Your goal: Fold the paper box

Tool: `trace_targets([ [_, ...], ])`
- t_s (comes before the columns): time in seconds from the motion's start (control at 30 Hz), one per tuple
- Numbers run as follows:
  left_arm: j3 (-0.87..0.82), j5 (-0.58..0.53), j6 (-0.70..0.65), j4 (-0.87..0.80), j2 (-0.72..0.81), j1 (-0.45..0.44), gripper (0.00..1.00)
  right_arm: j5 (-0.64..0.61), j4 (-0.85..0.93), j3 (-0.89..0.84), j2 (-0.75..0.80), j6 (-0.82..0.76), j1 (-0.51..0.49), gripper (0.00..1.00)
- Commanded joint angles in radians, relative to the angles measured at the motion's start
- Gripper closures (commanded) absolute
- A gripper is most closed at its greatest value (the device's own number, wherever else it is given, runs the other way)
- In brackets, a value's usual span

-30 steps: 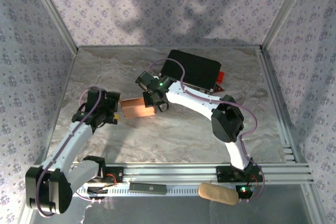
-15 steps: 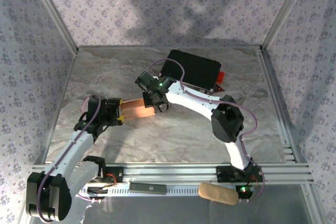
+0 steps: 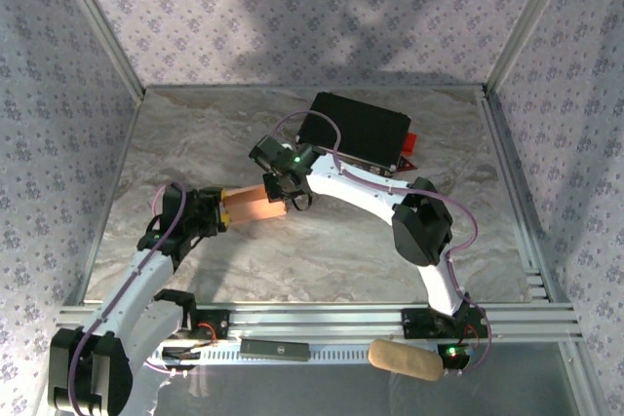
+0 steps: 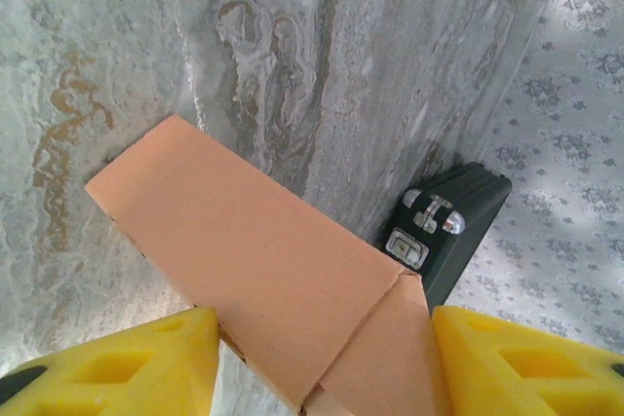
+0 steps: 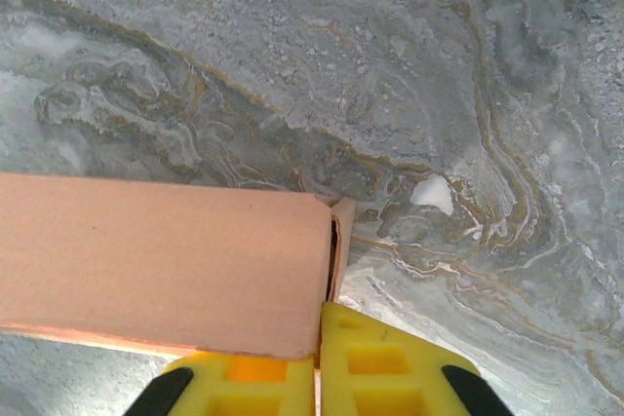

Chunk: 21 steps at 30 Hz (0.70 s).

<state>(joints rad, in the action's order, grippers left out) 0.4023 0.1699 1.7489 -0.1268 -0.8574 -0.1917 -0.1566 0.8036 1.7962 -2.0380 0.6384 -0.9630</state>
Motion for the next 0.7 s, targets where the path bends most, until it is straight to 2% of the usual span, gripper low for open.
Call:
trace_targets([
  [0.0,-0.02,-0.024,0.027,-0.005,0.012,0.005,0.44,0.03,0.032,-0.028,0.038,-0.002,-0.014,0.87],
  [0.2,-0.035,-0.031,0.029,0.004,0.015,0.005,0.47,0.05,-0.005,-0.082,0.109,0.009,-0.026,0.74],
  [0.4,-0.038,-0.031,0.029,0.006,0.017,0.005,0.48,0.127,-0.115,-0.187,0.223,0.063,-0.02,0.69],
  [0.5,-0.036,-0.034,0.028,0.003,0.02,0.005,0.48,0.171,-0.222,-0.261,0.283,0.124,-0.008,0.67],
  [0.6,-0.037,-0.036,0.025,-0.006,0.026,0.005,0.48,0.243,-0.408,-0.403,0.359,0.261,0.042,0.57],
  [0.67,-0.039,-0.038,0.023,-0.011,0.034,0.004,0.48,0.312,-0.551,-0.499,0.388,0.366,0.084,0.53],
])
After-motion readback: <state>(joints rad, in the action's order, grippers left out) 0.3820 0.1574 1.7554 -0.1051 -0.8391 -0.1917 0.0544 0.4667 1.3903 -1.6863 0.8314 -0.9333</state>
